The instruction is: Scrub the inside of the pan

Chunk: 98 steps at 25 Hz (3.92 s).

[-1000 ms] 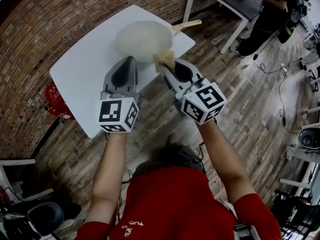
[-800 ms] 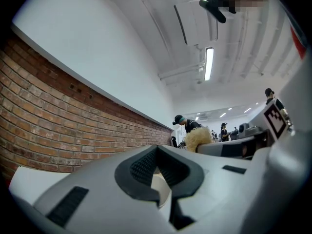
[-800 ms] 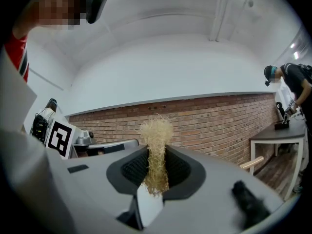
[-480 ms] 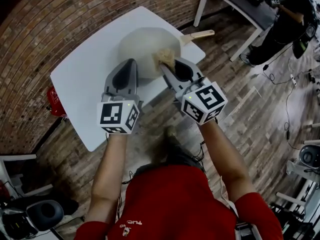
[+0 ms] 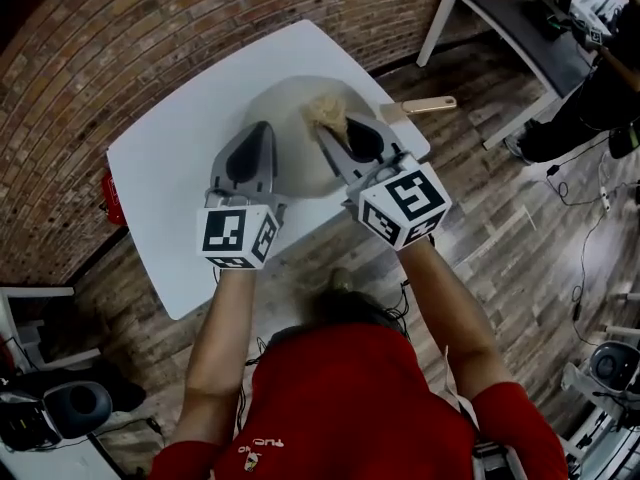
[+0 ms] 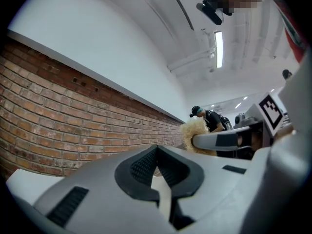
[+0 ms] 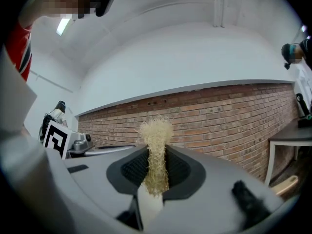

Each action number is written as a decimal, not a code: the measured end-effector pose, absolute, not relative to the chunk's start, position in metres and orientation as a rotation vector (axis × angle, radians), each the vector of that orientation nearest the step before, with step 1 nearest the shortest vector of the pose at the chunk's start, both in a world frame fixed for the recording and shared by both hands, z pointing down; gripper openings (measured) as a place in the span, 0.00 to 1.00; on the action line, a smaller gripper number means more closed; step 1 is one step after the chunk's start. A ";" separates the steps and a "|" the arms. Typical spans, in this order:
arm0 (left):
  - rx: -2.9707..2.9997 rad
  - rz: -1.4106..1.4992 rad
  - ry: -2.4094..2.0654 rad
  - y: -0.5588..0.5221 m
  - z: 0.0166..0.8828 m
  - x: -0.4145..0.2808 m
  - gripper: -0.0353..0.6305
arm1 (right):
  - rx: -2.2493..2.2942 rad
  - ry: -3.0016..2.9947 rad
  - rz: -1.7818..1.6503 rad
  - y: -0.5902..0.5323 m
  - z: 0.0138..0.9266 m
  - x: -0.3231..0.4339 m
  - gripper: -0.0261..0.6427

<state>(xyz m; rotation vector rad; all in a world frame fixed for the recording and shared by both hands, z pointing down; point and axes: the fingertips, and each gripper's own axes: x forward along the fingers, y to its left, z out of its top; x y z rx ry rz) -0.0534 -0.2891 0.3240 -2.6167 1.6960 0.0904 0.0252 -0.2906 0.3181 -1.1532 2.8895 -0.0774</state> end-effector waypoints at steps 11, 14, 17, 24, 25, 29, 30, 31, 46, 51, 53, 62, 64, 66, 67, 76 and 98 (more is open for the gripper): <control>-2.527 0.019 1.826 -0.341 0.336 -0.062 0.07 | -1.042 3.005 -0.162 -0.354 0.339 0.004 0.17; -2.522 0.004 1.832 -0.351 0.341 -0.068 0.07 | -1.035 3.048 -0.170 -0.366 0.348 -0.007 0.17; -2.525 -0.011 1.831 -0.359 0.349 -0.074 0.07 | -1.031 3.103 -0.153 -0.375 0.357 -0.018 0.17; -2.530 0.011 1.830 -0.371 0.359 -0.104 0.07 | -1.039 3.283 -0.164 -0.393 0.389 -0.052 0.17; -2.532 0.015 1.832 -0.373 0.361 -0.109 0.07 | -1.040 3.313 -0.176 -0.395 0.396 -0.057 0.17; -2.546 0.026 1.835 -0.375 0.368 -0.122 0.07 | -1.048 3.428 -0.248 -0.399 0.429 -0.073 0.17; -2.551 0.029 1.834 -0.375 0.370 -0.124 0.07 | -1.049 3.457 -0.263 -0.400 0.438 -0.077 0.17; -2.556 0.032 1.831 -0.375 0.372 -0.126 0.07 | -1.048 3.487 -0.279 -0.400 0.447 -0.080 0.17; -2.599 0.061 1.826 -0.383 0.383 -0.146 0.07 | -1.006 3.740 -0.490 -0.397 0.534 -0.106 0.17; -2.606 0.054 1.824 -0.384 0.385 -0.148 0.07 | -1.174 3.715 -0.533 -0.420 0.540 -0.079 0.17; -2.607 0.053 1.823 -0.385 0.385 -0.149 0.07 | -1.266 3.690 -0.560 -0.430 0.542 -0.064 0.17; -2.616 0.048 1.807 -0.383 0.386 -0.145 0.07 | -1.576 3.588 -0.646 -0.454 0.540 -0.016 0.17; -2.613 0.049 1.810 -0.383 0.386 -0.145 0.07 | -1.536 3.601 -0.639 -0.448 0.538 -0.019 0.17; -2.609 0.053 1.818 -0.383 0.386 -0.147 0.07 | -1.437 3.638 -0.619 -0.437 0.534 -0.029 0.17; -2.607 0.055 1.822 -0.383 0.386 -0.148 0.07 | -1.375 3.662 -0.595 -0.430 0.531 -0.036 0.17; -2.604 0.072 1.824 -0.381 0.384 -0.145 0.07 | -0.895 3.898 -0.359 -0.364 0.526 -0.091 0.17; -2.601 0.085 1.832 -0.376 0.382 -0.139 0.07 | -1.362 3.957 -0.239 -0.401 0.527 0.006 0.17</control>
